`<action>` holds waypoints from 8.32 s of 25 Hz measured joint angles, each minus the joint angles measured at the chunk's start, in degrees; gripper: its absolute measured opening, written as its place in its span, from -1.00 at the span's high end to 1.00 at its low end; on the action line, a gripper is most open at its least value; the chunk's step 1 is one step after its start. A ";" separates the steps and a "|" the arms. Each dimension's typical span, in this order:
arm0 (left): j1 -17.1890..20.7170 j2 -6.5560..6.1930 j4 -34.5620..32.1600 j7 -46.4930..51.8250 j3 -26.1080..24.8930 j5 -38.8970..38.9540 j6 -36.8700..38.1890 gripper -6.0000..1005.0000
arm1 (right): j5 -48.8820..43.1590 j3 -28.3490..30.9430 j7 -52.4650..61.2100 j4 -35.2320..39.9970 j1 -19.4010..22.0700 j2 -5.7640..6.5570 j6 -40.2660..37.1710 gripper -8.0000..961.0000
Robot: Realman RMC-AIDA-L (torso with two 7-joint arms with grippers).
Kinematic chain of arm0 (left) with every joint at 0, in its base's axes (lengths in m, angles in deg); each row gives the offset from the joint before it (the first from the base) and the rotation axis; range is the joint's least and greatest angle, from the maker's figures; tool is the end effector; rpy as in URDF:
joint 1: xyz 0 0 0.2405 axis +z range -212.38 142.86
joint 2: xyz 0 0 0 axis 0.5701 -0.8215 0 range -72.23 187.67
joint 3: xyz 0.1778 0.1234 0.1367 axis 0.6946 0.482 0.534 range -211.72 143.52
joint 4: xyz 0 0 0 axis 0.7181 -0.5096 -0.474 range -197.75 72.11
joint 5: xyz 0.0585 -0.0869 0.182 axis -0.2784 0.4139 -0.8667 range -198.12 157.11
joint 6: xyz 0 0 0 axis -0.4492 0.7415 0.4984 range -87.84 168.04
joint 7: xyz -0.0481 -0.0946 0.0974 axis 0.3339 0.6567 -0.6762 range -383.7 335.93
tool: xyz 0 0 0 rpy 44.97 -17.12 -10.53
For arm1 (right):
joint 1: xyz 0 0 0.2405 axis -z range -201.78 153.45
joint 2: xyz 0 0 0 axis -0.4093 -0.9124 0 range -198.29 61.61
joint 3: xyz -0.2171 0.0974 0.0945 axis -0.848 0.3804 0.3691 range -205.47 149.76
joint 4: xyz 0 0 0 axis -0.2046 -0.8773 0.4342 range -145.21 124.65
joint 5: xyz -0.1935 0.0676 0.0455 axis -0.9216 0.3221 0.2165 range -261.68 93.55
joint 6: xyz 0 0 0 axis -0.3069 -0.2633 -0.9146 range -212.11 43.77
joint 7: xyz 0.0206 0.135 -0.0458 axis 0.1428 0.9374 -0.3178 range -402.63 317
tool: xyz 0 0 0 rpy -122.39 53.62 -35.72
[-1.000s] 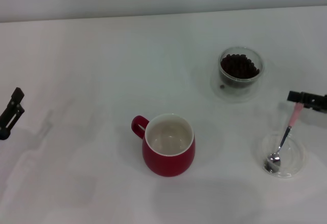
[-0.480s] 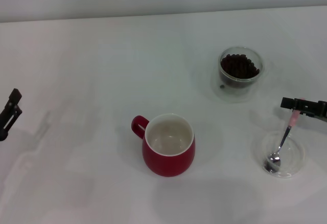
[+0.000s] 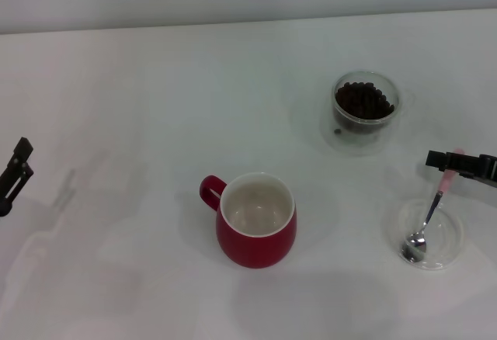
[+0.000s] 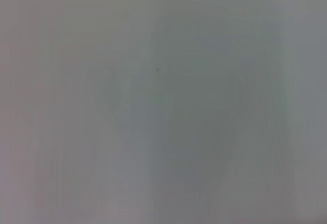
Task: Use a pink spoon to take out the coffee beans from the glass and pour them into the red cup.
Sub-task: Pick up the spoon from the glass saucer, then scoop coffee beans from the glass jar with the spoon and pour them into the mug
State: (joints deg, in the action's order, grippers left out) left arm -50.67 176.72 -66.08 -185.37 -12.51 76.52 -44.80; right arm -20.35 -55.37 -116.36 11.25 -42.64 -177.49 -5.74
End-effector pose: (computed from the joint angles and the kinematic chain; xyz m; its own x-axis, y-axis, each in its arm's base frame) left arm -0.3509 0.2493 -0.0122 0.7376 -0.0631 0.6723 0.5996 -0.3967 -0.6951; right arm 0.3990 0.2660 0.0456 0.0986 -0.7672 -0.6338 -0.9895 -0.1435 0.0198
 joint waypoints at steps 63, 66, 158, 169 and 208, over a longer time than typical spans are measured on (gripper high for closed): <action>0.93 0.26 0.54 -0.21 -0.15 0.00 0.09 -0.51 | 0.69 0.08 3.75 0.06 -0.24 0.49 -0.82 0.68; 0.84 0.26 0.54 -0.17 -0.15 0.00 0.09 -0.51 | 0.72 0.71 3.74 1.40 0.15 0.52 -0.01 0.68; -1.19 0.26 1.28 -0.11 -0.14 2.20 1.79 -0.51 | 15.14 5.11 -31.32 -0.09 -14.84 -6.17 -13.46 0.68; -1.35 0.10 0.72 -0.21 -0.14 2.21 2.25 -0.51 | 20.31 5.21 -18.96 -1.38 -14.28 -5.97 -18.23 0.68; -2.25 0.09 -0.09 -0.33 -0.15 2.73 5.29 -0.51 | 32.45 5.36 0.83 -8.27 -11.41 -5.73 -24.80 0.67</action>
State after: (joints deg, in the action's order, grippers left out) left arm -52.92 176.82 -66.16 -185.69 -12.66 79.25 -39.50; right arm 12.10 -50.00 -115.52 2.98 -54.05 -183.22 -30.54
